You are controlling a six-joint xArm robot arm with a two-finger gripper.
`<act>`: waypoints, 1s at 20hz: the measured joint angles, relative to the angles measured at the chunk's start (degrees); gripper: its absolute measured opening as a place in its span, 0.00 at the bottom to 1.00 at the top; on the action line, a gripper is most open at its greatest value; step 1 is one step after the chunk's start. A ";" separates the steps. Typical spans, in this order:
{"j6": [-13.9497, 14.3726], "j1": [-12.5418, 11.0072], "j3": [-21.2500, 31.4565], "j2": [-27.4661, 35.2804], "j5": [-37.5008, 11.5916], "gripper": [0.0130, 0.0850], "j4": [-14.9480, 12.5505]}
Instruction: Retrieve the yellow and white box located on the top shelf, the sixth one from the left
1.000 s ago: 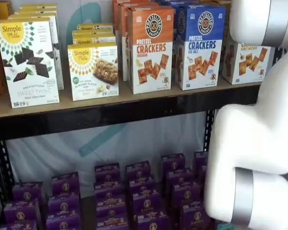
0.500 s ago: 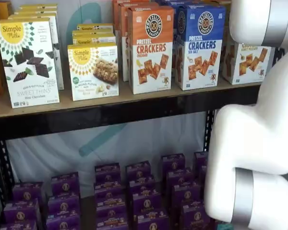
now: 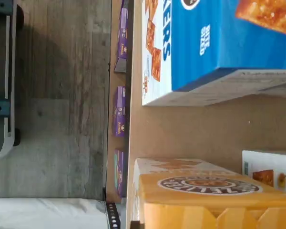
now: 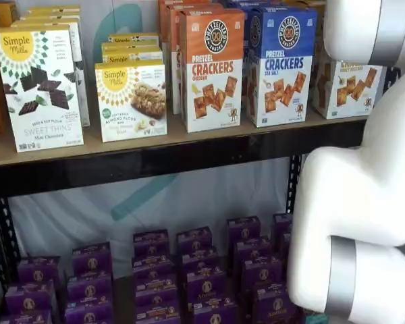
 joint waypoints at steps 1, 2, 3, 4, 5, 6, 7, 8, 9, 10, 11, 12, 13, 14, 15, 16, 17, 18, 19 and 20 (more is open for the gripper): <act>-0.10 -0.16 0.04 -0.07 0.02 0.67 0.13; -0.15 -0.22 0.00 -0.07 0.11 0.67 0.15; -0.21 -0.32 -0.07 -0.05 0.22 0.67 0.23; -0.25 -0.42 -0.22 0.01 0.41 0.67 0.31; -0.28 -0.52 -0.59 0.19 0.86 0.67 0.38; -0.30 -0.60 -0.87 0.30 1.25 0.67 0.42; -0.33 -0.72 -1.01 0.30 1.55 0.67 0.57; -0.35 -0.96 -1.41 0.37 2.20 0.67 0.88; -0.42 -1.20 -1.44 0.15 2.56 0.67 1.15; -0.53 -1.37 -0.96 -0.33 2.36 0.67 1.36; -0.75 -1.65 0.17 -1.28 1.76 0.67 1.64; -1.04 -1.98 1.39 -2.47 1.17 0.67 1.86; -1.43 -2.40 2.72 -3.80 0.81 0.67 1.99; -1.76 -2.77 3.86 -4.93 0.45 0.67 2.19; -2.19 -3.30 5.18 -6.33 0.24 0.67 2.51; -2.53 -3.75 6.14 -7.36 0.17 0.67 2.75; -2.89 -4.16 7.09 -8.42 0.11 0.67 2.89; -3.34 -4.61 8.17 -9.70 0.20 0.67 2.91; -3.74 -4.99 9.10 -10.79 0.39 0.67 2.83; -4.12 -5.38 10.00 -11.86 0.68 0.67 2.74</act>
